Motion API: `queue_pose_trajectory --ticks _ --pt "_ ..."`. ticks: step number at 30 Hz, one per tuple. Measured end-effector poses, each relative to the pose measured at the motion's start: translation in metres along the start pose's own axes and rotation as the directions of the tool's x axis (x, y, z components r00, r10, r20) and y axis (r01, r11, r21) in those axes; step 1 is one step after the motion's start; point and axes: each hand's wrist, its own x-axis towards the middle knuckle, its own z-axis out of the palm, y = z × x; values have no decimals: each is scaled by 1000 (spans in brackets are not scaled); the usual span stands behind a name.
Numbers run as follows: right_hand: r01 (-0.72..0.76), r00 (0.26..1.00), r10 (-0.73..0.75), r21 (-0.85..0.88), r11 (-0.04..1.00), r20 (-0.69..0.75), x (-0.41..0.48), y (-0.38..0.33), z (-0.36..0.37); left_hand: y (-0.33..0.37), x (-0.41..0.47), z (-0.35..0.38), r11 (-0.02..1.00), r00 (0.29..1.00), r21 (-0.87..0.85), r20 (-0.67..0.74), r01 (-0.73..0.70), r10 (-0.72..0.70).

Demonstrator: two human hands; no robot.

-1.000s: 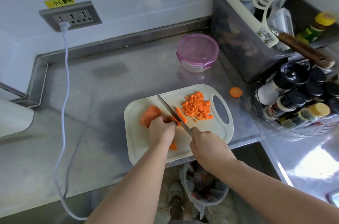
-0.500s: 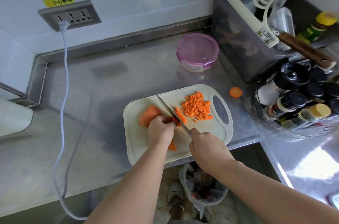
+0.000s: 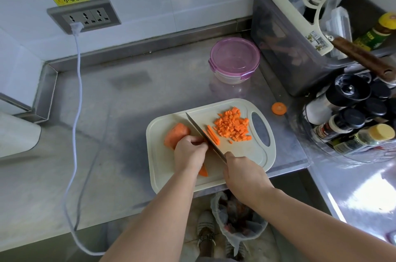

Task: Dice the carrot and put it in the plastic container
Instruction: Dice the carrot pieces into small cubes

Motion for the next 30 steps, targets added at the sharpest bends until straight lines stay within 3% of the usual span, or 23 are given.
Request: queue_pose_trajectory --ticks 11,16,18,20,22,25,28,30 --pt "8 998 -3 92 996 -58 2 7 4 2 -4 0 1000 1000 23 -2 -9 9" --pt "96 987 -78 122 988 -142 -8 17 -10 3 -1 0 1000 1000 -13 10 5 -5" --pt "142 974 -126 76 987 -186 -13 26 -12 5 -1 -3 999 1000 -42 12 1 -1" --pt "179 959 -173 7 984 -224 -19 37 -13 9 -1 -9 997 997 22 4 -80 80" --pt "217 946 -228 -71 974 -229 -27 51 -14 14 0 -21 987 987 -20 -14 -162 162" --pt "279 913 -318 -175 944 -257 -39 75 -11 22 9 -49 970 970 -112 -143 -215 199" --pt "342 839 -434 -303 889 -327 -41 96 -3 28 17 -71 947 908 -19 -290 -320 301" --pt "337 805 -472 -379 862 -358 -38 105 1 38 11 -71 919 891 100 -223 -382 395"
